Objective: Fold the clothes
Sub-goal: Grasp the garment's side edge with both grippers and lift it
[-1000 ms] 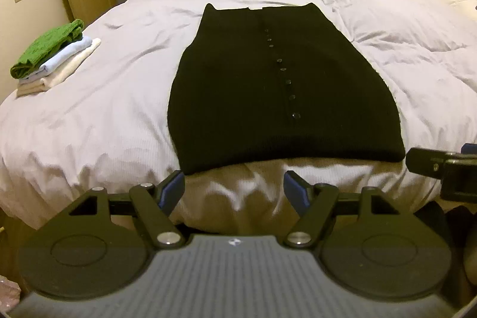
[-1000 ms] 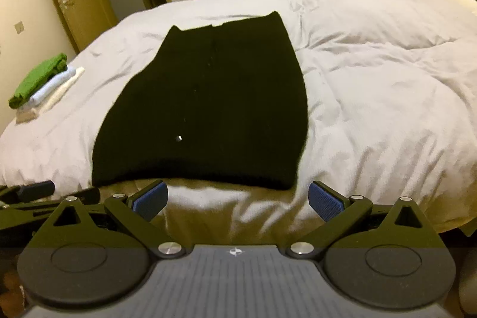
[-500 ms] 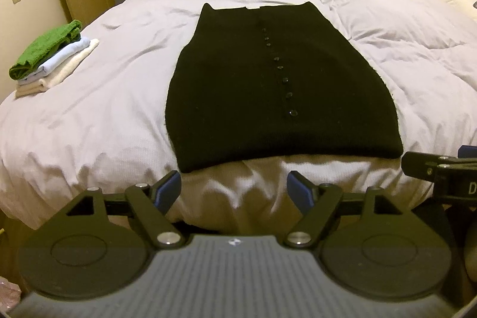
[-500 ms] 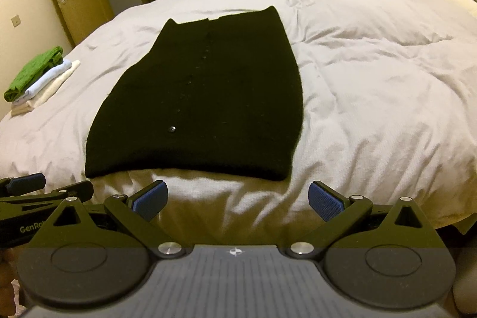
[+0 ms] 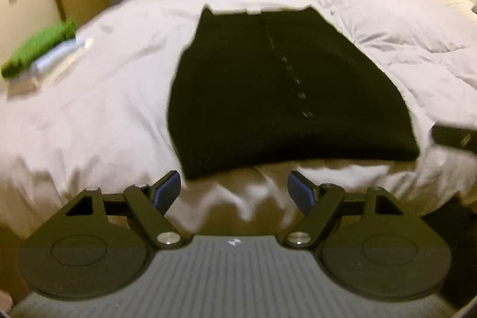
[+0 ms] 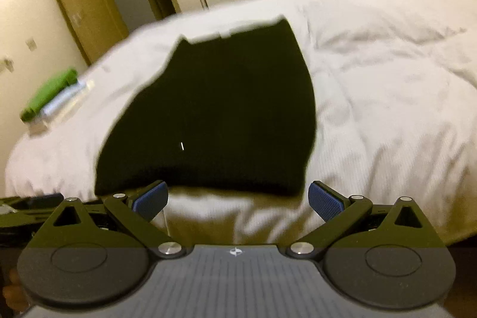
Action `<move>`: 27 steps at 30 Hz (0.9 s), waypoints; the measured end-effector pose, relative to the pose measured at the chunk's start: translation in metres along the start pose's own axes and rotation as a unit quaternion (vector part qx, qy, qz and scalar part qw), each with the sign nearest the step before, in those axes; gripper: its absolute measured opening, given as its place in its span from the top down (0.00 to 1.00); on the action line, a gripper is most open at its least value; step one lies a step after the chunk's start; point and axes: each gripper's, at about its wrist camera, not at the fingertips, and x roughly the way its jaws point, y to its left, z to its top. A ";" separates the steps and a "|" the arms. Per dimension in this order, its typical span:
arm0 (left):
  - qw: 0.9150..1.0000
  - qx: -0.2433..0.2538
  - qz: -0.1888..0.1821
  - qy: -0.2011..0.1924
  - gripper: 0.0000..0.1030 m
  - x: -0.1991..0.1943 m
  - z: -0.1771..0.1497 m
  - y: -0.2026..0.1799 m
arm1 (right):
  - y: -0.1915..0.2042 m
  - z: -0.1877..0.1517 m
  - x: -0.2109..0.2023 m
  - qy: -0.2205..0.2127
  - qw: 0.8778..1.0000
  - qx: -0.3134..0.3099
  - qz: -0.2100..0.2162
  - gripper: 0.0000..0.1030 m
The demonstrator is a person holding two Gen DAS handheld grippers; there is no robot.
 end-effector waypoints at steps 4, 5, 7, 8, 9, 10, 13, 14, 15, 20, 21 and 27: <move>0.993 0.097 0.040 -0.059 0.32 0.016 -0.018 0.012 | -0.005 -0.007 0.008 -0.041 0.997 -0.069 -0.013 0.00; 0.988 0.129 0.053 -0.064 0.32 0.022 -0.023 0.013 | -0.005 -0.010 0.013 -0.040 0.994 -0.098 -0.024 0.00; 0.974 0.199 0.069 -0.078 0.32 0.034 -0.034 0.015 | -0.005 -0.015 0.024 -0.031 0.987 -0.153 -0.033 0.03; 0.966 0.233 0.073 -0.086 0.32 0.038 -0.039 0.016 | -0.004 -0.018 0.029 -0.026 0.983 -0.180 -0.037 0.04; 0.956 0.268 0.072 -0.093 0.32 0.043 -0.044 0.016 | -0.004 -0.021 0.034 -0.023 0.977 -0.206 -0.040 0.04; 0.947 0.296 0.071 -0.100 0.32 0.047 -0.049 0.015 | -0.003 -0.024 0.038 -0.019 0.972 -0.229 -0.046 0.04; 0.918 0.372 0.070 -0.117 0.32 0.061 -0.062 0.006 | 0.000 -0.032 0.054 -0.005 0.957 -0.282 -0.063 0.05; 0.910 0.391 0.071 -0.121 0.32 0.066 -0.066 0.003 | 0.002 -0.035 0.059 0.000 0.954 -0.294 -0.066 0.06; 0.901 0.409 0.071 -0.126 0.32 0.070 -0.070 0.000 | 0.004 -0.037 0.065 0.005 0.950 -0.306 -0.068 0.06; 0.867 0.472 0.075 -0.138 0.32 0.089 -0.084 -0.001 | 0.009 -0.055 0.088 0.028 0.921 -0.377 -0.091 0.10; 0.861 0.483 0.078 -0.140 0.32 0.094 -0.087 0.000 | 0.009 -0.059 0.093 0.032 0.914 -0.392 -0.096 0.13; 0.842 0.509 0.095 -0.152 0.32 0.102 -0.084 0.015 | 0.005 -0.056 0.098 -0.008 0.897 -0.425 -0.122 0.29</move>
